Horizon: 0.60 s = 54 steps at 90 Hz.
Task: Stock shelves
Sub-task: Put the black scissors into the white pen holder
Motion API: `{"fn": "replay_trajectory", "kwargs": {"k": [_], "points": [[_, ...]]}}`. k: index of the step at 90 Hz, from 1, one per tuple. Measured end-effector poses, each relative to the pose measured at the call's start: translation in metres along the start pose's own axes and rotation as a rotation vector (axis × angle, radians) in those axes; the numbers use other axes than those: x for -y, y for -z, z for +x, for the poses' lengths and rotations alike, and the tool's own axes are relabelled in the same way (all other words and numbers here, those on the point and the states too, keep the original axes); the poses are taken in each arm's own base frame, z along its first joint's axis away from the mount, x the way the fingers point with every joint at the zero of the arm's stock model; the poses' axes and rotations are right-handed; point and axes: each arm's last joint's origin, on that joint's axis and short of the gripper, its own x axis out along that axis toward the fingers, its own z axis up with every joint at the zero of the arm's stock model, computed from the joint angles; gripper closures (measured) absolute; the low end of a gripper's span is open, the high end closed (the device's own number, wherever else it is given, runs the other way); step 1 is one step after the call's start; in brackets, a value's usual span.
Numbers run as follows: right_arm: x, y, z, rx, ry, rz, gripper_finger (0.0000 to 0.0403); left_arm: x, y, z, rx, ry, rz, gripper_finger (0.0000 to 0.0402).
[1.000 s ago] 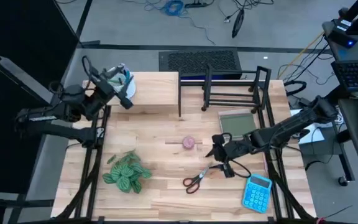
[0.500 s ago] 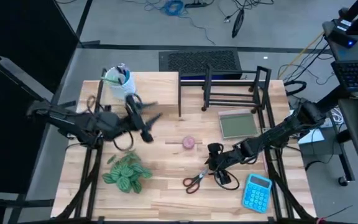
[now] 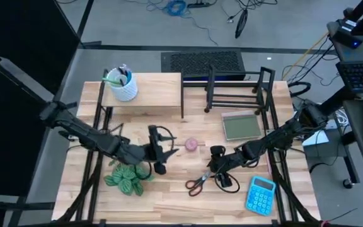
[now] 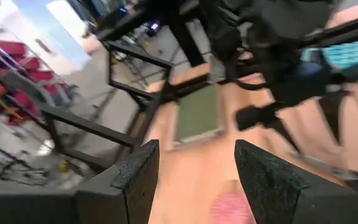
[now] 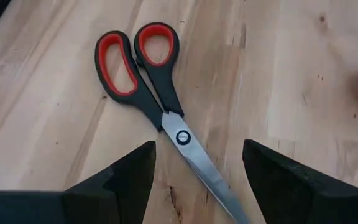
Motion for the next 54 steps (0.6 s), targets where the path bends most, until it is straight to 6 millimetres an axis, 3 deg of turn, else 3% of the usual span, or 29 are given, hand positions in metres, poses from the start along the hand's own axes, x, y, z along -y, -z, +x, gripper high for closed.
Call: {"fn": "replay_trajectory", "kwargs": {"k": [40, 54], "points": [[-0.014, 0.002, -0.001, 0.005, -0.029, -0.009, 0.0179, 0.042, 0.018, 0.013, -0.065, 0.138, -0.111, 0.0205], [-0.021, 0.001, -0.002, 0.035, -0.048, -0.027, 0.0179, 0.059, 0.027, 0.019, -0.097, 0.183, -0.078, 0.0205]]}}
